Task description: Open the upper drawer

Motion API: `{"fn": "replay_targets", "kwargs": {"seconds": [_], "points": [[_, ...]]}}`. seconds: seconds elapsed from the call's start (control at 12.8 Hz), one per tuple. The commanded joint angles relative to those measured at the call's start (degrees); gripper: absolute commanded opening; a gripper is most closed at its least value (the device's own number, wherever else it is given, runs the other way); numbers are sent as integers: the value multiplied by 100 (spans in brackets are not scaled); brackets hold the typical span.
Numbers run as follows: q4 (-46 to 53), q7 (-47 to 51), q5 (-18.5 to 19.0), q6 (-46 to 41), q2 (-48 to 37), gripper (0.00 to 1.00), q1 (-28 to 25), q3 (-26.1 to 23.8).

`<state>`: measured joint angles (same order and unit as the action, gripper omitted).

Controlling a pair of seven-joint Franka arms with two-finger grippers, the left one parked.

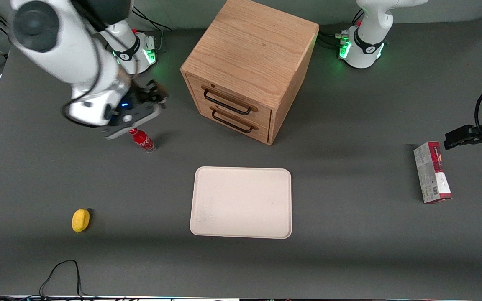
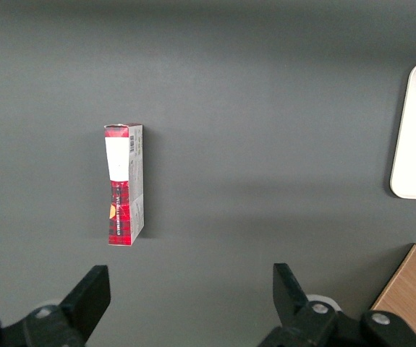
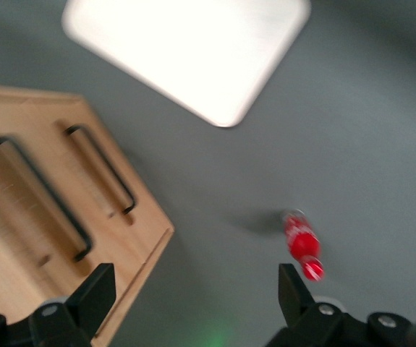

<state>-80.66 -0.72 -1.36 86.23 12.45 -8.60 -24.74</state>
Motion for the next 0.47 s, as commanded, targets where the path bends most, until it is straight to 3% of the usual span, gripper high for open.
{"fn": "replay_targets", "kwargs": {"seconds": [0.0, 0.23, 0.39], "points": [[393, -874, 111, -238, 337, 100, 7, -767], [384, -1316, -345, -220, 767, 100, 7, -1077], [323, -1518, -417, -89, 1048, 100, -19, -1103]]}}
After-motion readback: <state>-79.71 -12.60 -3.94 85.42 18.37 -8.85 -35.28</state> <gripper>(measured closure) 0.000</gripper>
